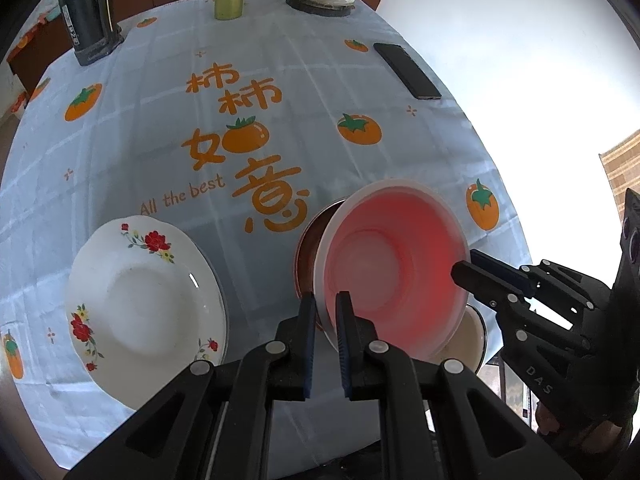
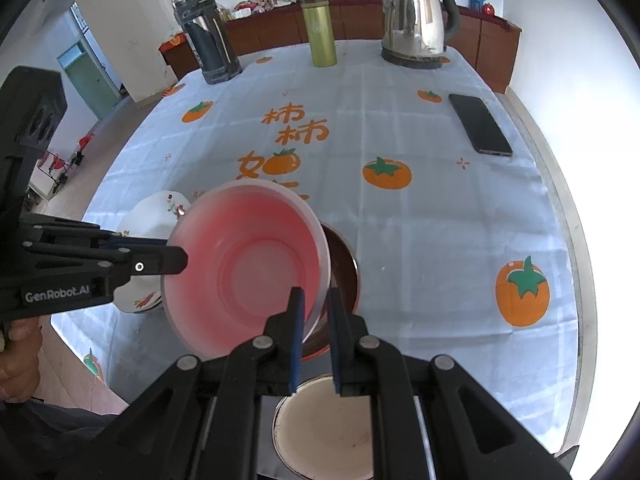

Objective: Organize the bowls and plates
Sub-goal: 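Lower the pink bowl with the left tool while the right tool lowers it into the steel bowl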

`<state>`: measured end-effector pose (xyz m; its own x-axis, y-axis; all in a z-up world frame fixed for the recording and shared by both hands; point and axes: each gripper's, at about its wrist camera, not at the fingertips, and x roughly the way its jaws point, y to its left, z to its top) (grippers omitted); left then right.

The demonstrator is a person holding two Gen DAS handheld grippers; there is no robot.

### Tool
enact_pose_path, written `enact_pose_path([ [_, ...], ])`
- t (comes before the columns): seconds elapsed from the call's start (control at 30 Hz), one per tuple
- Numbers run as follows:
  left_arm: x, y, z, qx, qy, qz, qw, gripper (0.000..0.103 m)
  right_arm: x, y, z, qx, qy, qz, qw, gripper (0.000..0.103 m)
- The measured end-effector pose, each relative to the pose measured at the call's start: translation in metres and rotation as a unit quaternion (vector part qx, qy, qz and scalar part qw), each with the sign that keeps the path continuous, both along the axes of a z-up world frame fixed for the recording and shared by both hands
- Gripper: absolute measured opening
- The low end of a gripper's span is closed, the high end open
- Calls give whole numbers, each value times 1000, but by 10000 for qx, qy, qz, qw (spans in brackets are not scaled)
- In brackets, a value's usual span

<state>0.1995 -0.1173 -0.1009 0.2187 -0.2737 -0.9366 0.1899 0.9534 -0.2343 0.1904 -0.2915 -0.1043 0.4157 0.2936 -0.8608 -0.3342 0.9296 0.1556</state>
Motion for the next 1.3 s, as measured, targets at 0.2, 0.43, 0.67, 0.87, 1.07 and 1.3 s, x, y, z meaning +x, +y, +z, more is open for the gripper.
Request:
enact_pose_path([
  [0.2, 1, 0, -3, 7, 18, 22, 10000, 11, 2, 1, -5, -18, 57, -13, 10000, 11],
  [0.43, 4, -2, -8, 19, 70, 17, 10000, 11, 3, -1, -10, -26, 109, -32, 9999, 11],
  [0.67, 6, -5, -14, 33, 133, -15, 9999, 11, 6, -1, -13, -74, 159, -54, 9998, 11],
  [0.87, 8, -5, -17, 28, 173, -23, 9998, 11, 9, -1, -15, -99, 181, -61, 9998, 11],
  [1.07, 10, -6, -22, 52, 255, -43, 9997, 11, 11, -1, -17, -119, 210, -46, 9997, 11],
  [1.3, 12, -8, -26, 83, 328, -50, 9994, 11, 14, 0, -20, -151, 253, -25, 9996, 11],
])
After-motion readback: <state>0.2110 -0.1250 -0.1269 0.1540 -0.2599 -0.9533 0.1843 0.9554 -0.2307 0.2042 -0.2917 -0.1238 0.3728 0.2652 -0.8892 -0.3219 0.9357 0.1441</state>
